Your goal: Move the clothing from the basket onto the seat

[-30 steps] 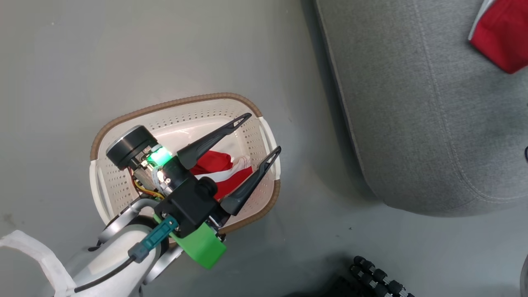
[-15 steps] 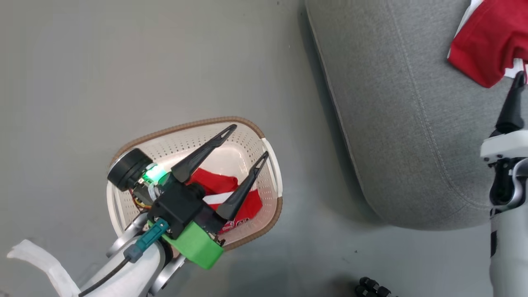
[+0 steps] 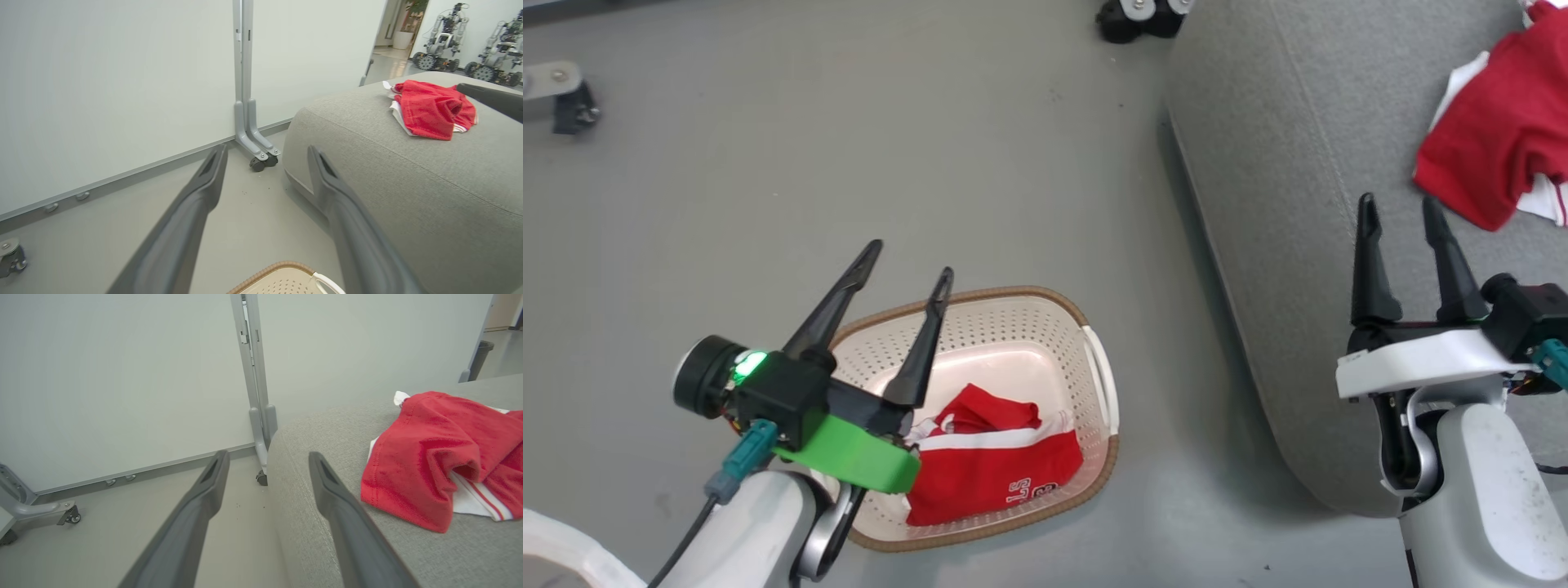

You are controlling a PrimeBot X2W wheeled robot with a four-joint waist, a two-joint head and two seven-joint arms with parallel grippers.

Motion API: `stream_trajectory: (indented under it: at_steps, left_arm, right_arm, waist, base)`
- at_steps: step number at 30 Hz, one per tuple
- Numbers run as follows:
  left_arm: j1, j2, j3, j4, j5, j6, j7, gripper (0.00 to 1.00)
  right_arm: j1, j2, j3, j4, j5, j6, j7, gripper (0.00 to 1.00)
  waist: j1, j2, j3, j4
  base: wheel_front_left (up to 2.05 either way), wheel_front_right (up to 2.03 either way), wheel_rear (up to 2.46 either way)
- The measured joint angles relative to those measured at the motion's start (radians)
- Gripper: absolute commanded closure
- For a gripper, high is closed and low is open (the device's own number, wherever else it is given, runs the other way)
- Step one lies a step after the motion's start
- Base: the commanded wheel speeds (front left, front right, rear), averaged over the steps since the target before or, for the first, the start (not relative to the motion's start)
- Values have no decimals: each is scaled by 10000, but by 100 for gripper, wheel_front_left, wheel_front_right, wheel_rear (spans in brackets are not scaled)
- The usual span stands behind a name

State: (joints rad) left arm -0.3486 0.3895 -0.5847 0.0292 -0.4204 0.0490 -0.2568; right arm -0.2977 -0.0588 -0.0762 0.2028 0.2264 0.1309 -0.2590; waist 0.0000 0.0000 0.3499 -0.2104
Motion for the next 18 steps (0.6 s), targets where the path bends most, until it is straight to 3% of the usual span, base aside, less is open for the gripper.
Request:
stream_trajectory:
  at_steps: [9, 18]
  left_arm:
    - [683, -249, 1641, 276, -6, 401, -56, 0]
    - [1911, -711, 3427, 548, 236, 219, -58, 0]
  right_arm:
    - [746, 67, 525, -872, -104, 0, 360, 0]
    - [1746, 84, 696, -1666, -201, 0, 884, 0]
  waist:
    - [0, 0, -603, 924]
    - [0, 0, -1456, 1525]
  base:
    - [0, 0, 0]
    - [0, 0, 0]
